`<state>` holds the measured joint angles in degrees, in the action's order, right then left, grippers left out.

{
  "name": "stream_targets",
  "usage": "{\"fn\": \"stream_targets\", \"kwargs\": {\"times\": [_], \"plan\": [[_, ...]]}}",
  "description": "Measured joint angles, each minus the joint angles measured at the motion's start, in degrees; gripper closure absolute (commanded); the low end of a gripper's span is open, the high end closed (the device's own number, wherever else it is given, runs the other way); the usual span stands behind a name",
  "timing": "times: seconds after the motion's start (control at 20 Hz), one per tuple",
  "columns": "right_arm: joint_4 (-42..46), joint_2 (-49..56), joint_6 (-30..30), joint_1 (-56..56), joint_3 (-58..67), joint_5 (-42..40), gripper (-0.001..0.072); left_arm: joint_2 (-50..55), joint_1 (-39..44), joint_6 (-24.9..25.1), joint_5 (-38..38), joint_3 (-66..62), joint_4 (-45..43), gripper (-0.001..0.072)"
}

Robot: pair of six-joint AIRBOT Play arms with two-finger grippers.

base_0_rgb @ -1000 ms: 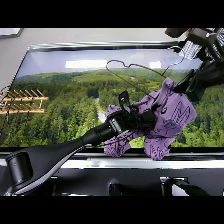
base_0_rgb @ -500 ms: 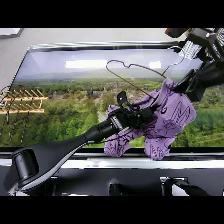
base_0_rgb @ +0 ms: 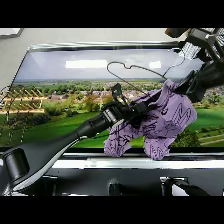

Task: Fold the clothes and pants, and hang the long-sleeved shirts on hangers.

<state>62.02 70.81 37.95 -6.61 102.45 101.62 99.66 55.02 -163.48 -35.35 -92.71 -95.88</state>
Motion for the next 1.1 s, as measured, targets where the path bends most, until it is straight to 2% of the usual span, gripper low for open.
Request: {"fn": "stream_targets", "kwargs": {"times": [0.2,0.55,0.75,1.1], "plan": [[0.37,0.0,0.79,0.0,0.0,0.2,0.0669,-2.23,-0.02,6.51,-2.4,0.0,2.58,0.0684],[0.57,-0.09,2.1,0.0,0.0,0.61,0.067,-6.49,1.25,10.51,-9.81,-0.02,4.42,0.0685],[0.59,-0.79,3.15,0.0,0.0,1.01,0.067,-8.13,-1.22,14.91,-12.22,-0.02,4.7,0.0685],[2.12,-2.71,6.8,0.0,0.0,1.64,0.067,-8.72,-10.6,27.91,-13.11,-0.02,13.6,0.0685]]}}
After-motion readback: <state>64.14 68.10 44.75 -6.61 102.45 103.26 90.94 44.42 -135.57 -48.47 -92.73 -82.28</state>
